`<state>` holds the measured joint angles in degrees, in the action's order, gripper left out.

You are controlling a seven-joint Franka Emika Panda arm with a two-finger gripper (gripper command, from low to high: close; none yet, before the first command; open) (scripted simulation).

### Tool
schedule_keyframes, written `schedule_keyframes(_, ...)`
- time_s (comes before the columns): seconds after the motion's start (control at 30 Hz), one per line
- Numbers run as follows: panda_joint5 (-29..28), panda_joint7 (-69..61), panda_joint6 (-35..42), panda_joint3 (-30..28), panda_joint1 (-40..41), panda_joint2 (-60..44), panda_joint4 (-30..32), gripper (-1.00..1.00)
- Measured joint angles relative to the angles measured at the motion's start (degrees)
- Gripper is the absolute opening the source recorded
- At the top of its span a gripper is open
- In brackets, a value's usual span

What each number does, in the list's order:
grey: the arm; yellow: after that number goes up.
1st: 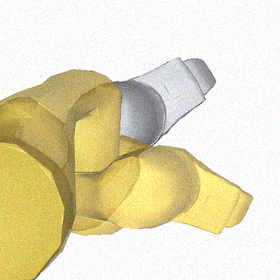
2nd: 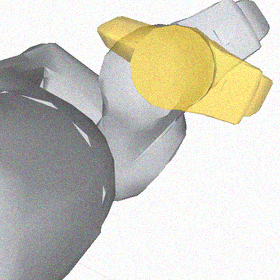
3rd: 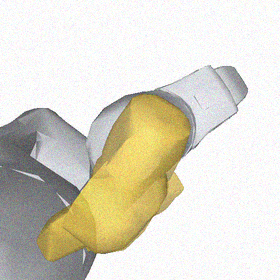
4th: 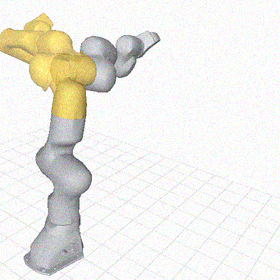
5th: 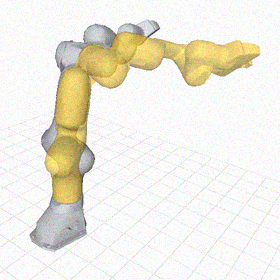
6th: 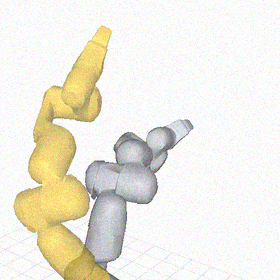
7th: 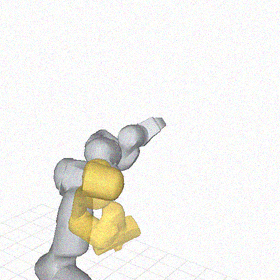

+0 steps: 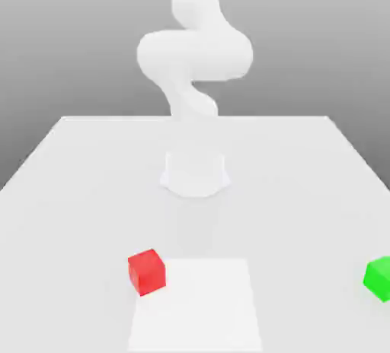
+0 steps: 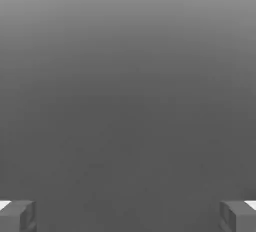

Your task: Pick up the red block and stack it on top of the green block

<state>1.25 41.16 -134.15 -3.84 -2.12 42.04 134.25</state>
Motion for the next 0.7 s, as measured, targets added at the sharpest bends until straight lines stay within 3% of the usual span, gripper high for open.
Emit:
schedule_keyframes(0.37,5.5,-20.7,-10.4,-12.7,-7.6,-18.2,10.9,0.00)
schedule_keyframes(0.7,6.3,-36.1,-19.9,-17.6,-9.8,-33.8,20.8,0.00)
